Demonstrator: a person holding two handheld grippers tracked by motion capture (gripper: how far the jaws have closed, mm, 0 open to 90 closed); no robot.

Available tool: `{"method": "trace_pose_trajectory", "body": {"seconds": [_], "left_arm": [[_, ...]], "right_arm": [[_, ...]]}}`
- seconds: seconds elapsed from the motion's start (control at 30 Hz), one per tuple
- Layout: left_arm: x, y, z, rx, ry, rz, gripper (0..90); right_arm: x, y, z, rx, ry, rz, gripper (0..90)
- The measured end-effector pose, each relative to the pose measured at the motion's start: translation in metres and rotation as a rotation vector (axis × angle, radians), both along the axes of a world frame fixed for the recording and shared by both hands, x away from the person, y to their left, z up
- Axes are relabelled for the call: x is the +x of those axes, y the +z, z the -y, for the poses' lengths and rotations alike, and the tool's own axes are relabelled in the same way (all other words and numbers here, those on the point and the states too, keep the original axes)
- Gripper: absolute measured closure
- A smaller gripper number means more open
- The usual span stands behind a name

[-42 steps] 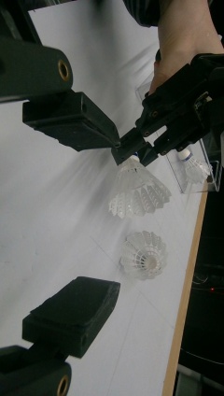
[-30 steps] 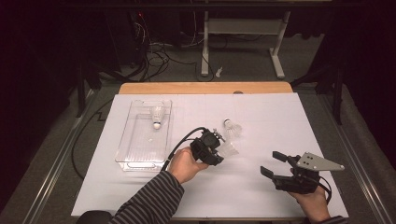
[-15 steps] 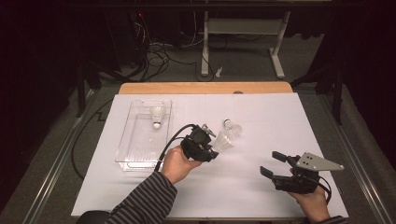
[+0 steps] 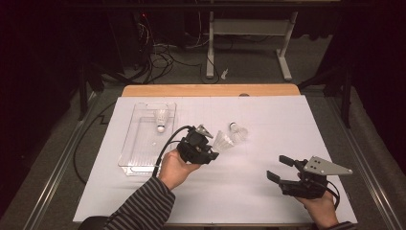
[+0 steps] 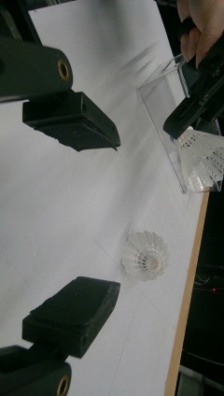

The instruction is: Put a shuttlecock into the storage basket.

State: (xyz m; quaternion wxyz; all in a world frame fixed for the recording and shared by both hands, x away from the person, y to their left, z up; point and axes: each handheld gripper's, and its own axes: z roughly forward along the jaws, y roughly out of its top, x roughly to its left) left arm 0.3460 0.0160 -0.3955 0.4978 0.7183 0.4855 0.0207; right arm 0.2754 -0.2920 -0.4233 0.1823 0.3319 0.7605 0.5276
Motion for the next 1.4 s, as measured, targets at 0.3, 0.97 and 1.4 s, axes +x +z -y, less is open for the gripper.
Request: {"method": "trace_pose_trajectory", "body": {"seconds": [0.3,0.97,1.4], "left_arm": [[-0.003,0.009,-0.013,-0.036,0.022,0.016,64.9],[-0.005,0.020,-0.037,-0.083,0.085,0.051,64.9],[-0.007,0.025,-0.049,-0.104,0.117,0.079,64.9]], "right_arm": [[0.000,0.000,0.000,0.002,0.001,-0.002,26.4],[0.000,0.000,0.000,-0.002,0.001,-0.001,26.4],[0.000,0.000,0.000,-0.001,0.002,-0.001,26.4]]}}
